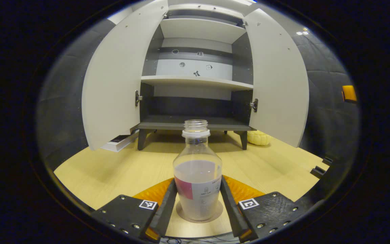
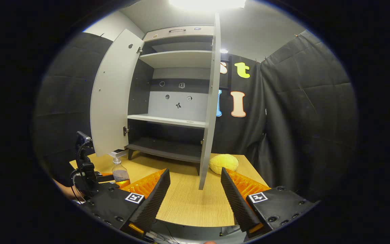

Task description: Grasp the bottle in the cabinet with the left hand and place it on the coaster, then close the right door with the right hand and the left door with the left hand.

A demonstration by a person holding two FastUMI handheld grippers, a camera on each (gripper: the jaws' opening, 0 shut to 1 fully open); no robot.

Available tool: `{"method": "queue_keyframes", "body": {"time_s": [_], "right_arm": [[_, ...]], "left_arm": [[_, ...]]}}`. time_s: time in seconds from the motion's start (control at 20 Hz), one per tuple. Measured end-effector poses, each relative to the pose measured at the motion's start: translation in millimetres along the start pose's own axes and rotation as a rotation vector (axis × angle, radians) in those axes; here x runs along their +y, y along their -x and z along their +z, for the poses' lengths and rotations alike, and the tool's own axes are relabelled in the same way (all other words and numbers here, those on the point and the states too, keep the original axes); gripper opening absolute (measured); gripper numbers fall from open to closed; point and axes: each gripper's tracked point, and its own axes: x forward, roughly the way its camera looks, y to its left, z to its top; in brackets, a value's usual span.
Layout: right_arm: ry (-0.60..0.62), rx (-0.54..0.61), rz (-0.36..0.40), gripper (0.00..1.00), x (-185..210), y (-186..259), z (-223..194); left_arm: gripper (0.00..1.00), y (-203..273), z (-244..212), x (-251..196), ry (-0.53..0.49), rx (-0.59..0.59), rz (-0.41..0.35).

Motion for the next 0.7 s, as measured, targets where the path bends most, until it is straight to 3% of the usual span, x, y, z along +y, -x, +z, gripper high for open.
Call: {"method": "queue_keyframes", "body": {"time_s": [0.05,0.15,0.2,0.35,0.45,0.5,0.55,0.7], "right_arm": [[0.004,-0.005,0.003,0.96,1,1,1],[0.011,-0.011,0.006,0.93,2,1,4],[0.013,-0.012,0.008,0.96,2,1,4],[0.008,-0.025,0.006,0.93,2,3,9],[0.004,-0.032,0.007,0.96,1,4,12],[0.001,-0.038,0.007,0.96,1,5,13],[0.0,-0.044,0.007,0.93,0,5,16],[-0.013,-0.068,0.005,0.93,-4,5,24]], "left_arm": [[0.8,2,3,1,-0.003,-0.005,0.007],[0.71,5,7,-1,-0.004,-0.012,0.006],[0.78,6,7,-1,-0.008,-0.01,0.008],[0.86,8,14,-2,-0.013,-0.011,0.017],[0.98,11,25,-3,-0.012,-0.028,0.016],[0.98,12,31,-4,-0.012,-0.036,0.014],[0.92,14,37,-5,-0.013,-0.037,0.014],[0.92,22,69,-6,-0.022,-0.075,0.021]]}}
